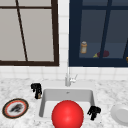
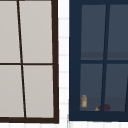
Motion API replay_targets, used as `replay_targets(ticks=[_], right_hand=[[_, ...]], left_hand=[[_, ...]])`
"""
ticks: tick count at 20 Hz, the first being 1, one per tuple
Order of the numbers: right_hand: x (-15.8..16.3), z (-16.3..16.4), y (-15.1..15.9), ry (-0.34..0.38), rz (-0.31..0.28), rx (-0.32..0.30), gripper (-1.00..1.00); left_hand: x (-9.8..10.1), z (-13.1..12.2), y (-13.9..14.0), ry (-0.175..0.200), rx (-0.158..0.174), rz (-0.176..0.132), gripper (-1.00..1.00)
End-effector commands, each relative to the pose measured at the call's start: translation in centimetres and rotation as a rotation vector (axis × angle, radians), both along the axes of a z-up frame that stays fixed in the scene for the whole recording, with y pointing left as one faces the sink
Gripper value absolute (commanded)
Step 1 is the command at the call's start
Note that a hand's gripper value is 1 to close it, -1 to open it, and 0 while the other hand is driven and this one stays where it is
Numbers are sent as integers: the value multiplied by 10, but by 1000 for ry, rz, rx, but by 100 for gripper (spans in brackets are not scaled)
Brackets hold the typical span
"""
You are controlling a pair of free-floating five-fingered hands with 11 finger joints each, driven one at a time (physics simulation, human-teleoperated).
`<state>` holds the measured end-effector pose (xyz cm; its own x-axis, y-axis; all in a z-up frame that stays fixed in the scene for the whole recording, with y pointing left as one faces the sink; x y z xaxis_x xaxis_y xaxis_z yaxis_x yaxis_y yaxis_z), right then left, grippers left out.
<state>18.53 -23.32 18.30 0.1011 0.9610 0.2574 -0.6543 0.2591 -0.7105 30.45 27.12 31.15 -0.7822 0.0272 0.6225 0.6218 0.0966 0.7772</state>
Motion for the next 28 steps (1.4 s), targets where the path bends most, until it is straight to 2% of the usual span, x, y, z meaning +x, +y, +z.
replay_targets(ticks=[1, 4, 10, 13, 16, 19, 22, 25, 28], right_hand=[[0, 0, 0, 0, 0, 0, 0], [0, 0, 0, 0, 0, 0, 0], [0, 0, 0, 0, 0, 0, 0], [0, 0, 0, 0, 0, 0, 0], [0, 0, 0, 0, 0, 0, 0], [0, 0, 0, 0, 0, 0, 0], [0, 0, 0, 0, 0, 0, 0], [0, 0, 0, 0, 0, 0, 0], [0, 0, 0, 0, 0, 0, 0]], left_hand=[[6, -4, -31, -29, 21, 0, 100], [9, -18, -54, -20, 23, 9, 100], [14, -42, -104, -18, 34, 2, 100], [19, -65, -126, -7, 44, 7, 100], [31, -80, -147, -6, 35, 9, 100], [43, -99, -165, -6, 15, 26, 100], [54, -120, -185, -9, 15, 30, 100], [62, -145, -194, -27, -20, 48, 100], [75, -170, -205, -24, -24, 55, 100]])
